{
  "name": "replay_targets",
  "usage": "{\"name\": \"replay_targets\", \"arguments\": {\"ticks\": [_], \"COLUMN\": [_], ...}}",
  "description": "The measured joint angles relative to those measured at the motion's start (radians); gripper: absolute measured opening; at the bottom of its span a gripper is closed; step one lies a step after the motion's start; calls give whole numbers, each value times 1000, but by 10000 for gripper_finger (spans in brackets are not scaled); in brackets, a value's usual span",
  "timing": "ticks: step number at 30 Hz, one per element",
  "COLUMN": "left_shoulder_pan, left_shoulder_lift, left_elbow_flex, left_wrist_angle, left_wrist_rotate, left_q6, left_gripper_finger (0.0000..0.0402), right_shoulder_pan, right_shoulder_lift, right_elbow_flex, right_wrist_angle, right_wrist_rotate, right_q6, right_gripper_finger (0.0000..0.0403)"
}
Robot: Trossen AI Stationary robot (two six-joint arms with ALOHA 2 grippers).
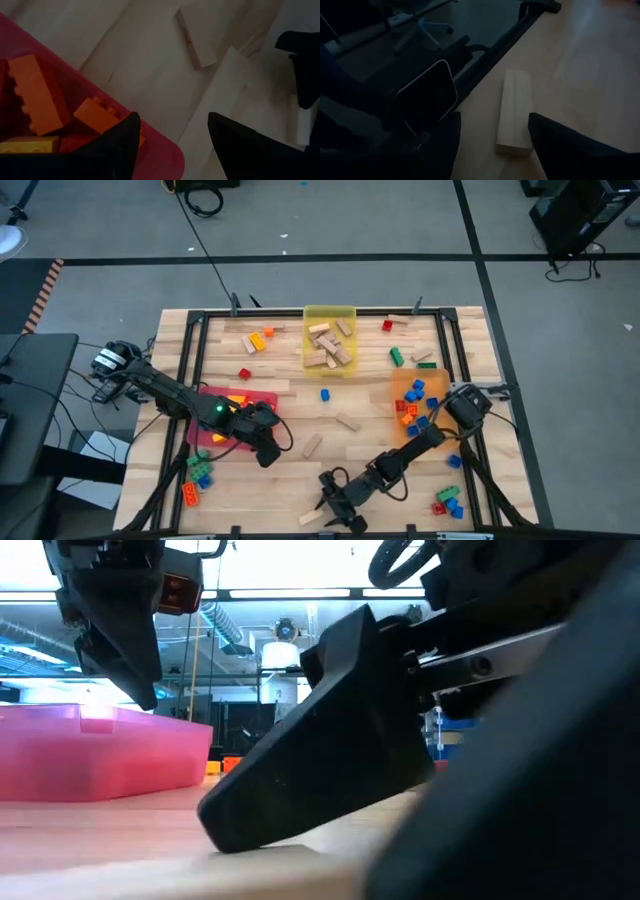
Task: Sort blocks by size
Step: Put the wooden block into the yellow bin
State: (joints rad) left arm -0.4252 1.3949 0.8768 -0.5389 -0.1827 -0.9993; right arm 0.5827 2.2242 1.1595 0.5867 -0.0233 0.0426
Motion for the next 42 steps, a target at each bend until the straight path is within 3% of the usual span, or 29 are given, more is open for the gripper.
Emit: {"name": "replay_targets", "arguments": {"ticks": [8, 13, 26, 42], "left_shoulder_pan": [0, 0, 0, 0], "left_shoulder_lift": [0, 0, 0, 1], "left_elbow_flex": [0, 0, 0, 0], "left_wrist_angle": [4, 10, 28, 109], "left_wrist_rotate": [0, 0, 0, -1], "left_q6": [0, 0, 0, 0], "left_gripper_finger": [241, 241, 241, 241], "right_shoulder_pan": [-10, -11, -21, -21], "right_shoulder_lift": [-17, -52, -50, 0], "right_elbow_flex": [0, 0, 0, 0], "right_wrist_angle": [-14, -15, -72, -36], "right_wrist_rotate": [2, 59, 38, 57], "right_q6": [10, 9, 94, 66], "right_gripper_finger": [232, 247, 277, 219]}}
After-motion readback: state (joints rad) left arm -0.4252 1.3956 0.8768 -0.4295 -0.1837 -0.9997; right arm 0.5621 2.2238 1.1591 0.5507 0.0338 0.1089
